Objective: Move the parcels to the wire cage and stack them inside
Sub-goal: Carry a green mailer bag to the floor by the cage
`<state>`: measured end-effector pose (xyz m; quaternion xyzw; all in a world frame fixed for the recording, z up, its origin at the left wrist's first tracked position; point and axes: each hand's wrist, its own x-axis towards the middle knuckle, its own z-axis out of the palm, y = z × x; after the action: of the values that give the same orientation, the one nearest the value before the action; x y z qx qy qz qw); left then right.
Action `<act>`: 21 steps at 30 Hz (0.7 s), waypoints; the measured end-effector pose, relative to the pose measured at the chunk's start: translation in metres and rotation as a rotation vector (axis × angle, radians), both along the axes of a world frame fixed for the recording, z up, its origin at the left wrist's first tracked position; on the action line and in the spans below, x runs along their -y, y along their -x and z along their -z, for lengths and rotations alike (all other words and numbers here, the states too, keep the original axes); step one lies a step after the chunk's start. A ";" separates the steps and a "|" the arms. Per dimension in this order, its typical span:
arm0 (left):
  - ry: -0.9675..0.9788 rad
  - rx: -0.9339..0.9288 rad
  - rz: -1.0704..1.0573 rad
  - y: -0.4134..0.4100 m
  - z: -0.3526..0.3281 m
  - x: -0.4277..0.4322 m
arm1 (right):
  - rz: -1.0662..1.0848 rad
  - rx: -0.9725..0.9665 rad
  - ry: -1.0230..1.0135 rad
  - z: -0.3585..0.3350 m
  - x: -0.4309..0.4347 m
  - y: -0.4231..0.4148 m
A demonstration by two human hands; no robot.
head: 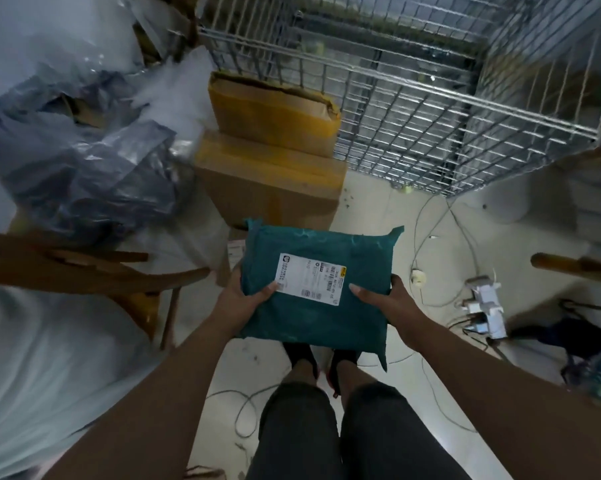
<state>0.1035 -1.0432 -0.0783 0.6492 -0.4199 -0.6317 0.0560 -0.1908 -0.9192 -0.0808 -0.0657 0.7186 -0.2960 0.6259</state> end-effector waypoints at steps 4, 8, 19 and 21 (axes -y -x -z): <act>-0.041 -0.070 0.058 0.034 0.044 0.004 | 0.102 -0.019 0.016 0.033 -0.009 0.025; -0.047 -0.105 0.159 0.073 0.086 0.005 | 0.149 -0.052 0.054 0.067 -0.019 0.056; -0.032 -0.144 0.361 0.202 0.222 -0.012 | 0.226 -0.090 0.043 0.196 -0.045 0.180; 0.002 -0.102 0.396 0.220 0.251 -0.013 | 0.222 -0.097 0.052 0.223 -0.047 0.200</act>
<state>-0.1161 -1.0297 -0.3298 0.5210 -0.5368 -0.6620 -0.0473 -0.3906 -0.8722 -0.3041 -0.0162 0.7428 -0.3787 0.5519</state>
